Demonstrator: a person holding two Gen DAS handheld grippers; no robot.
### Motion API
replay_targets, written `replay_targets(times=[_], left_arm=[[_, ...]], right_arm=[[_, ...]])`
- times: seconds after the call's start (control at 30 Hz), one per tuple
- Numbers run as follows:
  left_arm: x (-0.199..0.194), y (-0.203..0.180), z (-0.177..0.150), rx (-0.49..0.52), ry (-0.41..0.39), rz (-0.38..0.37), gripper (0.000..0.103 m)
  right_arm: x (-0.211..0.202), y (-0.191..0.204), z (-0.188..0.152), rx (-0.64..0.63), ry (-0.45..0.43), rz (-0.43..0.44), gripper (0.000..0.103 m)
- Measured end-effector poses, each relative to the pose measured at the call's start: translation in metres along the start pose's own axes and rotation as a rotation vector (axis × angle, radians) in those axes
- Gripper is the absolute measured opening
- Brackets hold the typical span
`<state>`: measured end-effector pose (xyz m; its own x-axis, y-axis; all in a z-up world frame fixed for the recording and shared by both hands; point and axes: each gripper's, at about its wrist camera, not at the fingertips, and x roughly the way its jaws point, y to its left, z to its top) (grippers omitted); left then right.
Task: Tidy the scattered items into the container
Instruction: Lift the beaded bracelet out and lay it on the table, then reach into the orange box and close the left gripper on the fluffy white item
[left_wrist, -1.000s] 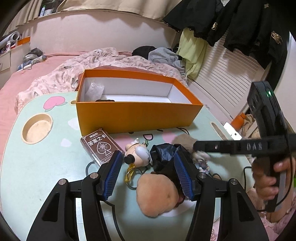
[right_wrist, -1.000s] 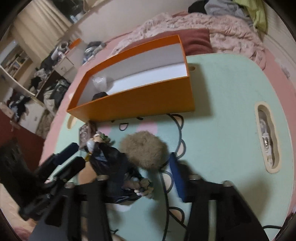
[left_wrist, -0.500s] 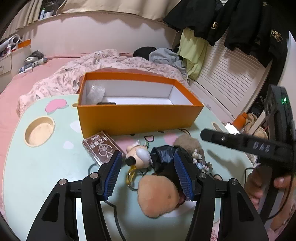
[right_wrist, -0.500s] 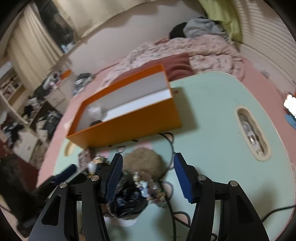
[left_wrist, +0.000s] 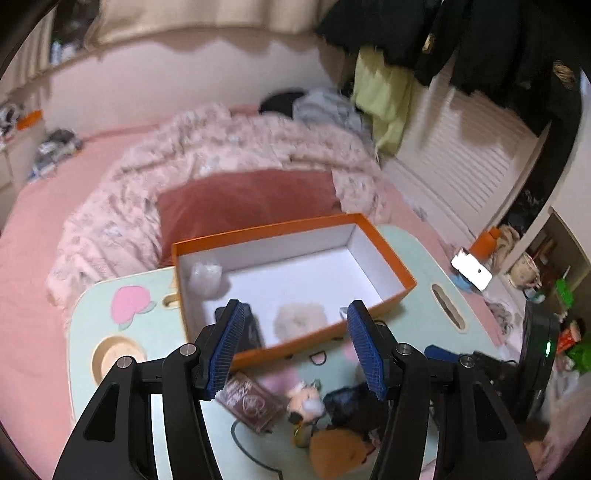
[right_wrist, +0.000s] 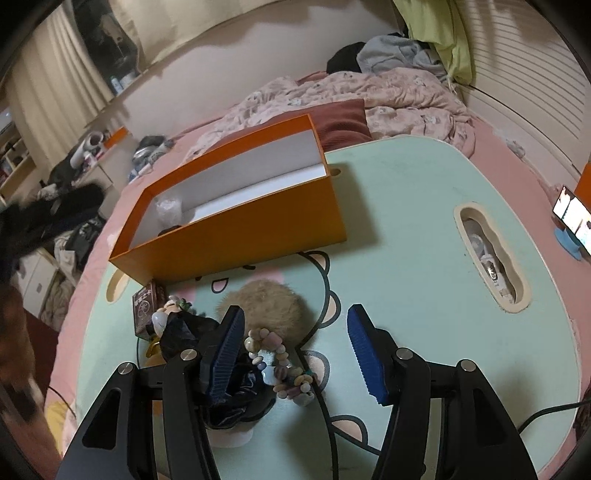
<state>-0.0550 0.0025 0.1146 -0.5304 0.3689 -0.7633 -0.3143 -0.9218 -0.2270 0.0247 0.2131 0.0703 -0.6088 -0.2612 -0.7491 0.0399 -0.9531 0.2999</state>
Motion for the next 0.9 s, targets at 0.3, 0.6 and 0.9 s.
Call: replay_targets(times=[0.3,0.6,0.9], left_arm=[[0.070,0.003,0.022,-0.024,0.305,0.026,0.059],[0.106,-0.006,0.030,-0.057,0.445,0.028,0.059],[0.146,0.000,0.019,-0.089,0.562,0.046,0.057]], right_arm=[[0.001,-0.002,-0.001,-0.009,0.010,-0.004,0.045],[-0.003,-0.012,-0.001,0.026,0.009,0.031,0.045],[-0.006,-0.012,0.000,0.019,-0.002,0.040,0.045]])
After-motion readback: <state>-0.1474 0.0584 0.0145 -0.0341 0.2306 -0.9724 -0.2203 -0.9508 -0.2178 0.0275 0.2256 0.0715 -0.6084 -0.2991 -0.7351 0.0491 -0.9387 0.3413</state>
